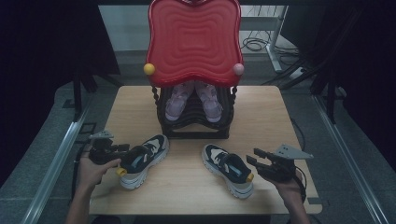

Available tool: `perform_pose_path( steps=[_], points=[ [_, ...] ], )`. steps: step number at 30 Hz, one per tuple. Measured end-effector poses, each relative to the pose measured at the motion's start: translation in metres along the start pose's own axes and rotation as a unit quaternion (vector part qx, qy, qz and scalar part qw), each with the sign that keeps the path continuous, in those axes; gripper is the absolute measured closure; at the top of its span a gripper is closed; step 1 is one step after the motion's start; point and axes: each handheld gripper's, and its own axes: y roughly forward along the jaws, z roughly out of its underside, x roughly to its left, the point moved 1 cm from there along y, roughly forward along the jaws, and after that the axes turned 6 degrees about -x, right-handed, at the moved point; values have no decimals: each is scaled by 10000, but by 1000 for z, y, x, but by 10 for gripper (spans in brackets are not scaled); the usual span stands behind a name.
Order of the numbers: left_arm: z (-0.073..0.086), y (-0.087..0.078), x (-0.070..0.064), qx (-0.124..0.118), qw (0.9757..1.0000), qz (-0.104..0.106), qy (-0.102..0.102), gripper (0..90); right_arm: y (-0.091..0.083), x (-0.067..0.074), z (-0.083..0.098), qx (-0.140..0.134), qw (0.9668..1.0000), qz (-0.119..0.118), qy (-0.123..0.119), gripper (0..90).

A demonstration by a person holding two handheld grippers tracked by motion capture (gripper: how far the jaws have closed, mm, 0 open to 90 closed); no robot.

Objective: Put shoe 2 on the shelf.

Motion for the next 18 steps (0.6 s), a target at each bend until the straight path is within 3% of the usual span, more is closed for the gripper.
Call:
perform_pose_path(
  steps=[12,18],
  points=[
    [-1,8,2,116,9998,111,100,606,1,-1,-3,40,10000,-24,-26,535],
    [0,9,3,145,9997,119,151,650,11,1,-12,172,9993,-331,-66,531]
  ],
)
